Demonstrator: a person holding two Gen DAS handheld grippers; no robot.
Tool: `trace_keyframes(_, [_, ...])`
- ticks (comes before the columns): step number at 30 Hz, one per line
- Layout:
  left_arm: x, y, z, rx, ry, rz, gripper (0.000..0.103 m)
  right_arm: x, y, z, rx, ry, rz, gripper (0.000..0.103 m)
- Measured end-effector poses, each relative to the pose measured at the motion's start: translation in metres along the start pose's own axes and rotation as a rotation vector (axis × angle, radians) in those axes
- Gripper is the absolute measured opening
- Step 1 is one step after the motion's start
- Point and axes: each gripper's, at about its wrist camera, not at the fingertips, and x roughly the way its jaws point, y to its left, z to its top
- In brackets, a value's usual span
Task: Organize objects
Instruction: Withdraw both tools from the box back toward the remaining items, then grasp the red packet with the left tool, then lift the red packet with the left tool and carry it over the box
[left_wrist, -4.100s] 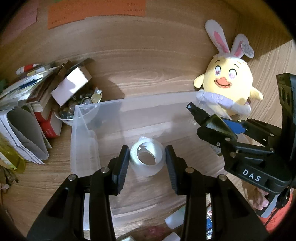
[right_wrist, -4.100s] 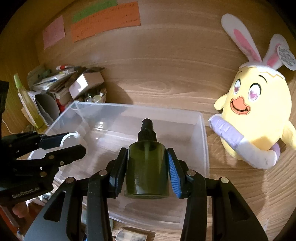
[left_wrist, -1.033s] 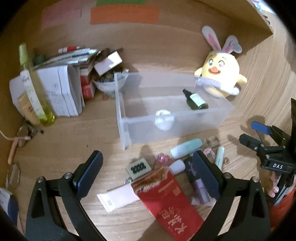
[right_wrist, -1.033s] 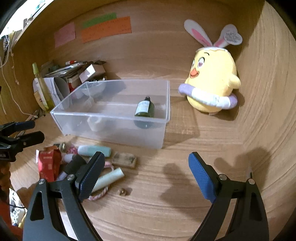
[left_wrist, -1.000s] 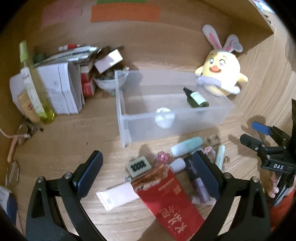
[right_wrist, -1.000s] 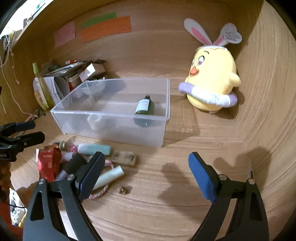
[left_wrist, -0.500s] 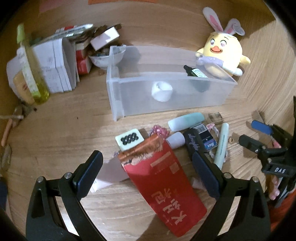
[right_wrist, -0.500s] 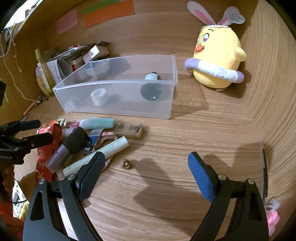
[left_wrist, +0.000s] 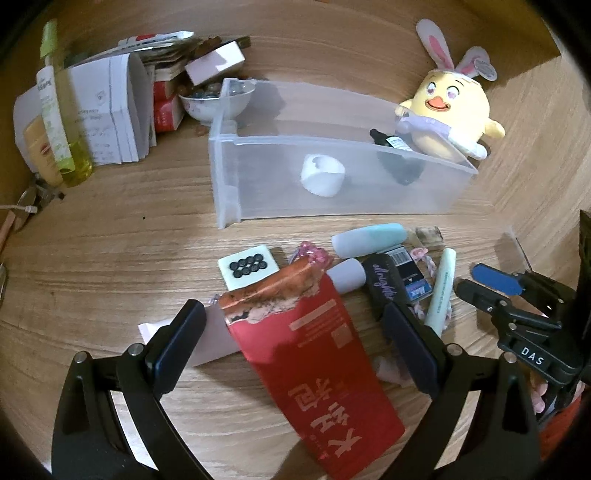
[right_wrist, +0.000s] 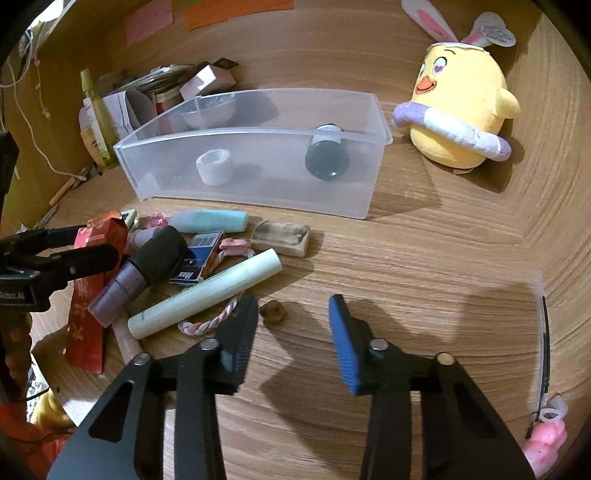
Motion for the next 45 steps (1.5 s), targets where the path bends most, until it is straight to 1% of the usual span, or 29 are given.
trace_keyframes(3, [0.0, -0.004, -0.001, 0.019, -0.007, -0.008, 0.099, 0.002, 0.003, 0.0, -0.006, 0.008, 0.005, 0.023])
trace_keyframes(4, [0.001, -0.004, -0.001, 0.022, -0.01, -0.006, 0.099, 0.003, 0.006, 0.0, -0.013, 0.008, -0.001, 0.022])
trace_keyframes(7, [0.0, -0.003, -0.001, 0.015, -0.018, -0.007, 0.098, 0.003, 0.009, 0.0, -0.022, 0.009, -0.009, 0.017])
trace_keyframes(8, [0.0, -0.003, -0.001, 0.012, -0.02, -0.01, 0.095, 0.003, 0.01, 0.0, -0.022, 0.01, -0.01, 0.014])
trace_keyframes(10, [-0.001, -0.001, 0.0, 0.009, -0.022, -0.013, 0.081, 0.004, 0.01, 0.0, -0.021, 0.01, -0.004, 0.013])
trace_keyframes(14, [-0.001, 0.003, 0.001, -0.01, -0.021, -0.02, 0.074, 0.003, 0.008, 0.0, -0.006, 0.007, 0.005, 0.013])
trace_keyframes(16, [-0.002, 0.005, 0.001, -0.019, -0.025, -0.018, 0.067, 0.002, 0.007, 0.0, 0.001, 0.003, 0.004, 0.013])
trace_keyframes(22, [-0.008, 0.01, 0.001, -0.045, -0.046, -0.027, 0.064, -0.003, 0.003, 0.002, 0.03, -0.018, 0.0, 0.013])
trace_keyframes(31, [-0.036, 0.011, 0.008, -0.038, -0.133, -0.021, 0.063, -0.019, -0.003, 0.013, 0.052, -0.08, -0.017, 0.013])
trace_keyframes(39, [-0.058, 0.009, 0.015, -0.037, -0.195, -0.061, 0.062, -0.036, -0.005, 0.026, 0.06, -0.146, -0.016, 0.013])
trace_keyframes(45, [-0.074, 0.006, 0.019, -0.021, -0.238, -0.061, 0.061, -0.043, -0.002, 0.035, 0.052, -0.183, -0.015, 0.013])
